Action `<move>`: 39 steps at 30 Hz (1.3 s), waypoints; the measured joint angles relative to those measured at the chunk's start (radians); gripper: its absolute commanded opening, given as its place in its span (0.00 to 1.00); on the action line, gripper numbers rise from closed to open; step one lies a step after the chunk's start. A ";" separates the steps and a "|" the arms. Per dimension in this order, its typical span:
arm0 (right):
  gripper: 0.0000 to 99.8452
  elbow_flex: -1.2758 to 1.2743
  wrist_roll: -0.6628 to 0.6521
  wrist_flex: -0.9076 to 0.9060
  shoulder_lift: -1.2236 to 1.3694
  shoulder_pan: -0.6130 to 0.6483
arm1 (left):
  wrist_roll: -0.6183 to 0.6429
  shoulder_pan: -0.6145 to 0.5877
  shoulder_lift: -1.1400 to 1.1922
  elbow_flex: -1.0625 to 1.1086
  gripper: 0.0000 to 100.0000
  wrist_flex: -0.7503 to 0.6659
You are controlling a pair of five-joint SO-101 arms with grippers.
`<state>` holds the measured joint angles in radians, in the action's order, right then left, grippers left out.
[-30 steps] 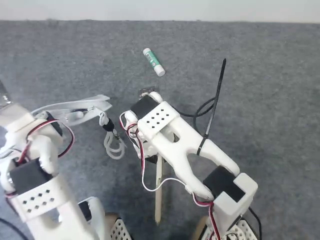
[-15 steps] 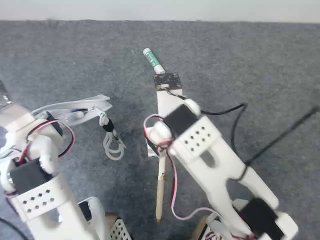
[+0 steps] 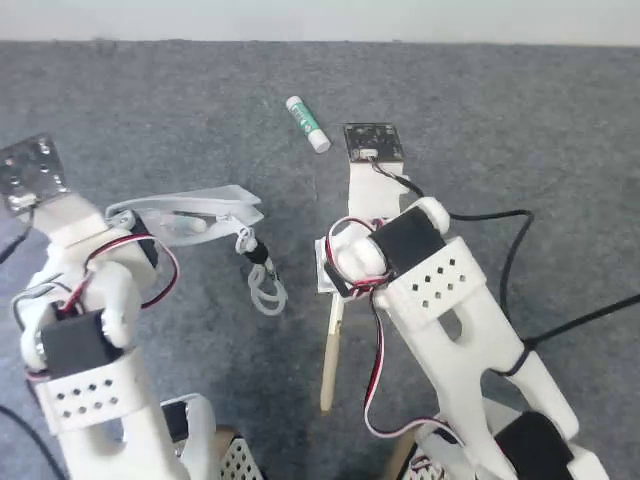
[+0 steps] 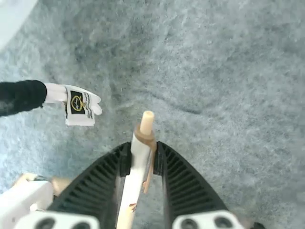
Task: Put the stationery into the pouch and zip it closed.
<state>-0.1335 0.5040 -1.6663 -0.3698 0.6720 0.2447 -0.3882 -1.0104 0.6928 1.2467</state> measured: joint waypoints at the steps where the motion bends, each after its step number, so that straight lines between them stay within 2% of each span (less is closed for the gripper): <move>1: 0.01 0.000 -0.014 0.000 0.000 0.002 | 0.000 0.005 0.000 -0.002 0.01 0.000; 9: 0.01 -0.002 -0.035 0.000 -0.018 0.002 | 0.000 0.012 0.000 0.000 0.01 -0.015; 14: 0.01 -0.002 -0.035 0.000 -0.153 0.002 | 0.000 0.014 0.000 0.000 0.01 -0.017; 21: 0.01 -0.057 -0.035 0.008 -0.354 0.002 | -0.002 0.112 0.000 0.000 0.01 -0.017; 31: 0.01 -0.057 -0.035 0.123 -0.535 0.003 | -0.002 0.117 0.000 0.000 0.01 -0.017; 35: 0.01 -0.057 -0.035 0.164 -0.560 0.057 | -0.002 0.117 0.000 0.000 0.01 -0.017; 39: 0.01 -0.057 0.021 0.210 -0.565 0.100 | -0.002 0.117 0.000 0.000 0.01 -0.017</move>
<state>-0.1903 0.5255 -1.4561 -0.9344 0.7718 0.2432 -0.2716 -1.0104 0.6928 1.2298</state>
